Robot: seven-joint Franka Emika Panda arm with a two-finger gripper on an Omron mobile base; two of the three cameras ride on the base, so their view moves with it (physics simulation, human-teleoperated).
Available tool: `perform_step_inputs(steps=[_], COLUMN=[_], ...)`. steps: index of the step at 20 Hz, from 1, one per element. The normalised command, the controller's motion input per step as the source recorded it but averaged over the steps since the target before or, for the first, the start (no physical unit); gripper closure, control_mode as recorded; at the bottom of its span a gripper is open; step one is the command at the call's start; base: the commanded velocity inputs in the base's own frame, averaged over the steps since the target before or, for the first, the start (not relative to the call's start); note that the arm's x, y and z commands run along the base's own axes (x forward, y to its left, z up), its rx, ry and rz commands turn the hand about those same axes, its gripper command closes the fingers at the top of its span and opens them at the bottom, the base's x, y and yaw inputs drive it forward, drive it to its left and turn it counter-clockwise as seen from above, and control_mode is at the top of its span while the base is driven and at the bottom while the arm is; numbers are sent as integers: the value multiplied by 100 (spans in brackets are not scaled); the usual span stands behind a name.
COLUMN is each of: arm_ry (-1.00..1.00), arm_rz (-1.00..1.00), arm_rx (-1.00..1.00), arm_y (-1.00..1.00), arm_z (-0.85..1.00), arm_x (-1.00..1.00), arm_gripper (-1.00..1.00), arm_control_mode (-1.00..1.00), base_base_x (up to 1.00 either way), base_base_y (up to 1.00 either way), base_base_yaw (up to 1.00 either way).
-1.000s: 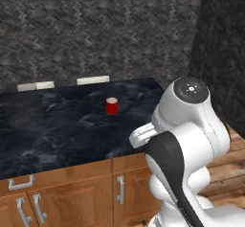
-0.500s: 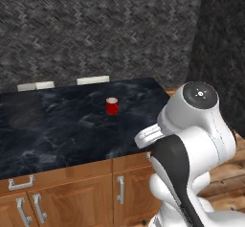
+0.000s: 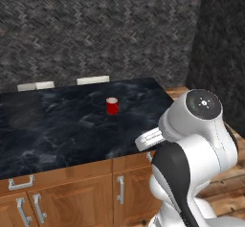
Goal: Open the cabinet directly in front. Then move the liquor and the mug to the dining counter with the jar on it.
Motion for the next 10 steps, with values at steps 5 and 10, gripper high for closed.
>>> perform_step_inputs(steps=[5, 10], arm_ry=[0, 0], arm_rz=[0, 0], arm_rx=[0, 0], arm_y=[0, 0], arm_z=[0, 0], arm_x=[0, 0], arm_gripper=[-100, -100], arm_control_mode=[100, 100], base_base_x=[0, -5], base_base_y=[0, 0], base_base_yaw=[0, 0])
